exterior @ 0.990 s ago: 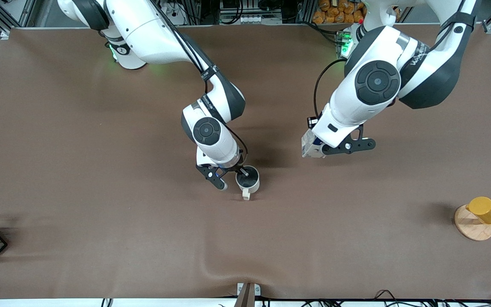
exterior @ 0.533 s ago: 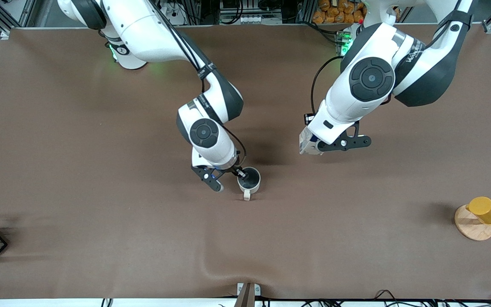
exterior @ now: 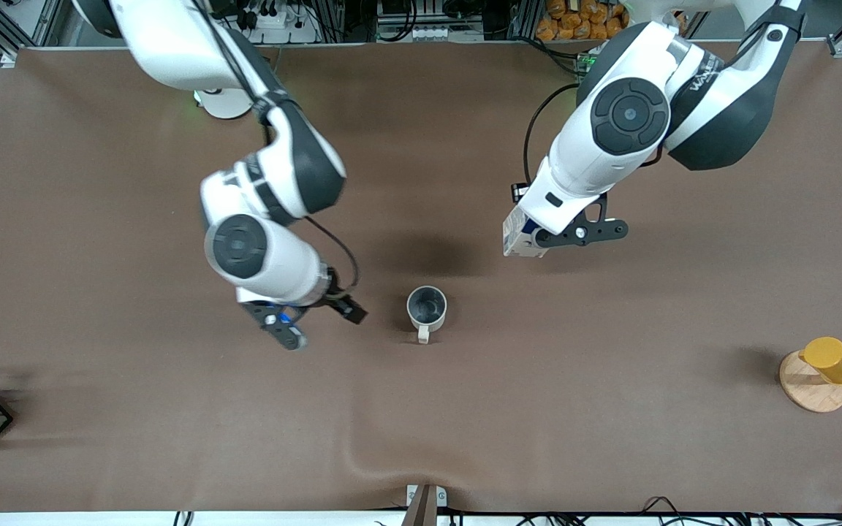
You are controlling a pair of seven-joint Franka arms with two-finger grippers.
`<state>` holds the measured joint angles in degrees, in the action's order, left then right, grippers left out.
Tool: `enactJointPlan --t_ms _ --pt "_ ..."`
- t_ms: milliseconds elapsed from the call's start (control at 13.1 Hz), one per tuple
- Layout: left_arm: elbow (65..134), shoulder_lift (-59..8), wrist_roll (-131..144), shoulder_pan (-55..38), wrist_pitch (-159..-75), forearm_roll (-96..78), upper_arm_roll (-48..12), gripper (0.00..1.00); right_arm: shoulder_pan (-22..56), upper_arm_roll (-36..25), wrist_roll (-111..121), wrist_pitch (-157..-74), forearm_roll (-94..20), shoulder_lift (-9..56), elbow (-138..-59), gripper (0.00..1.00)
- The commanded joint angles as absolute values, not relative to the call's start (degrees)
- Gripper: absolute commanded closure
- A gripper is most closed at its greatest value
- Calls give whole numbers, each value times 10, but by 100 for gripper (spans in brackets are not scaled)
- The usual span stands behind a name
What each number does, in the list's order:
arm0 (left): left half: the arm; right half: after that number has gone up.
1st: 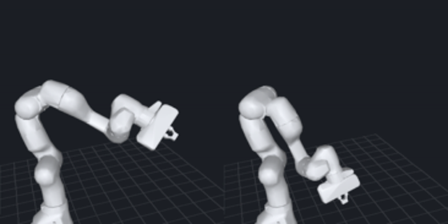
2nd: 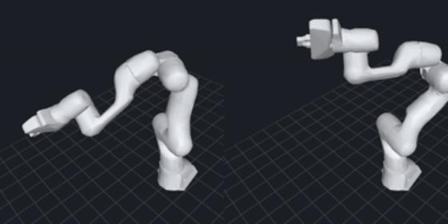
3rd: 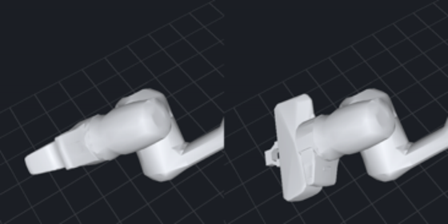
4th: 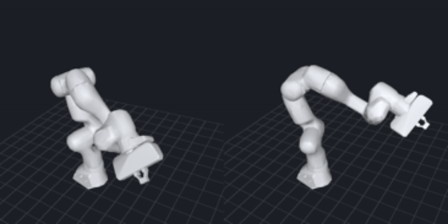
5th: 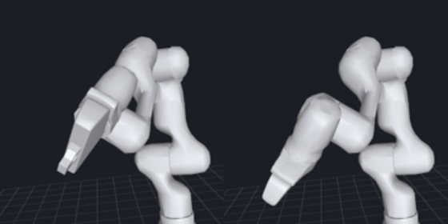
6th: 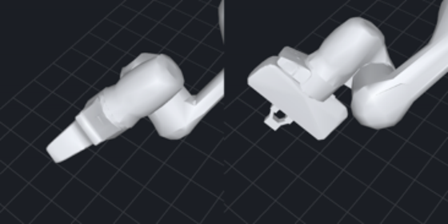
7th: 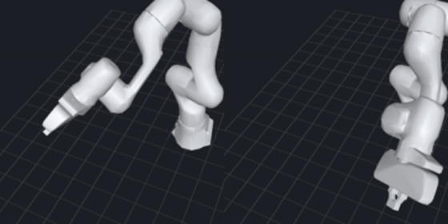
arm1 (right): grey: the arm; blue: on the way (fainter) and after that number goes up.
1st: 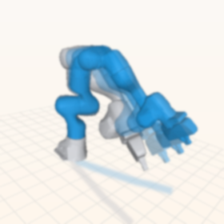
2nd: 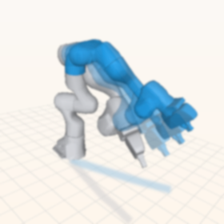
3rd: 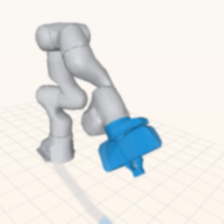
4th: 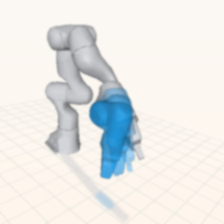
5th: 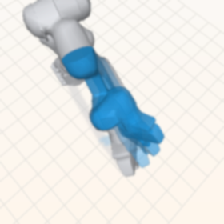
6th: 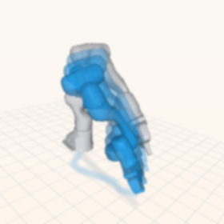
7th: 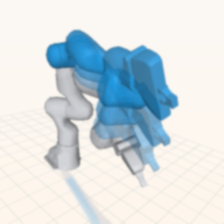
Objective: Place milk next to cup
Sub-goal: 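Open the right gripper to release the mug and withdraw it, then move the held milk carton with the left gripper toward the mug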
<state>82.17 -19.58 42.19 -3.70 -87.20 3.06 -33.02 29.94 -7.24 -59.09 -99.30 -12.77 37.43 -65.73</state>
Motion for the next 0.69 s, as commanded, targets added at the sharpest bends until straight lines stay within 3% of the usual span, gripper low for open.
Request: enactJointPlan --t_ms 0,228,609 --pt "829 -179 445 -35 -856 20 -348 100 251 -62 -488 -943 -72 332 -672 0" --pt "829 -185 503 -49 -856 19 -386 100 176 -62 -349 -923 -60 309 -672 0" --pt "814 -212 587 -111 -856 5 -394 100 71 -62 -147 -900 -53 279 -672 0"
